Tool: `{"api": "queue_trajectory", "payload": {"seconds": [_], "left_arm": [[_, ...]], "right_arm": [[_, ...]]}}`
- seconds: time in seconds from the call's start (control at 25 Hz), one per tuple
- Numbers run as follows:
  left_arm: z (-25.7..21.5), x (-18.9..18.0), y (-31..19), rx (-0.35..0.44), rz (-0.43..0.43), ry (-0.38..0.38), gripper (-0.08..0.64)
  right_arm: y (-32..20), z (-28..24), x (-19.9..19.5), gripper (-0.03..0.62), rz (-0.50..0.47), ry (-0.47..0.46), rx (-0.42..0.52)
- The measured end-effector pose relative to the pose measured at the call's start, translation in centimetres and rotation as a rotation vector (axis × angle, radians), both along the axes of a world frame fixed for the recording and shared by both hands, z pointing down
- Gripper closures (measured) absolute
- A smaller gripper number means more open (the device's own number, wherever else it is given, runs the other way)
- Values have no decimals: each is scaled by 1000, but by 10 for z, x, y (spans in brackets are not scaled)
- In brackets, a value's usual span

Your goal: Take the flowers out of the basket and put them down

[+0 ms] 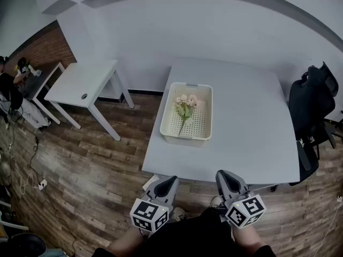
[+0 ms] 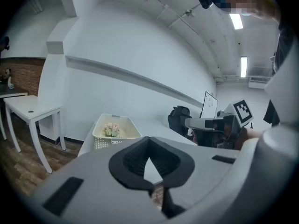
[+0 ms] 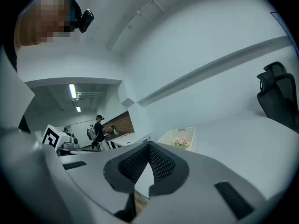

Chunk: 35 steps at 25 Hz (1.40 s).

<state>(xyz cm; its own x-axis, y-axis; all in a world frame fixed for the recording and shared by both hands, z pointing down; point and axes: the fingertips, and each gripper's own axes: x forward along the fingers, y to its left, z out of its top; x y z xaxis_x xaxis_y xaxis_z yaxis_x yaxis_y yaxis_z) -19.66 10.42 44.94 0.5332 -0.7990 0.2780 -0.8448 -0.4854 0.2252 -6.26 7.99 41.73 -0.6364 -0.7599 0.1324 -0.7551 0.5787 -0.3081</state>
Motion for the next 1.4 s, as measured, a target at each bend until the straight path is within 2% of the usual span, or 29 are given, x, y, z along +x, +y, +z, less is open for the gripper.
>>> {"api": "queue_trajectory", "payload": {"seconds": [0.32, 0.76, 1.04, 1.4], "left_arm": [[1, 5, 1, -10, 13, 1, 554], [0, 19, -6, -11, -4, 12, 554], [-5, 42, -19, -16, -29, 16, 554], [-6, 86, -44, -35, -116, 1, 554]], "right_arm": [[0, -1, 4, 571, -4, -33, 0], [-13, -7, 20, 571, -36, 27, 21], [-34, -24, 33, 572, -110, 31, 83], [-63, -22, 67, 572, -206, 3, 53]]}}
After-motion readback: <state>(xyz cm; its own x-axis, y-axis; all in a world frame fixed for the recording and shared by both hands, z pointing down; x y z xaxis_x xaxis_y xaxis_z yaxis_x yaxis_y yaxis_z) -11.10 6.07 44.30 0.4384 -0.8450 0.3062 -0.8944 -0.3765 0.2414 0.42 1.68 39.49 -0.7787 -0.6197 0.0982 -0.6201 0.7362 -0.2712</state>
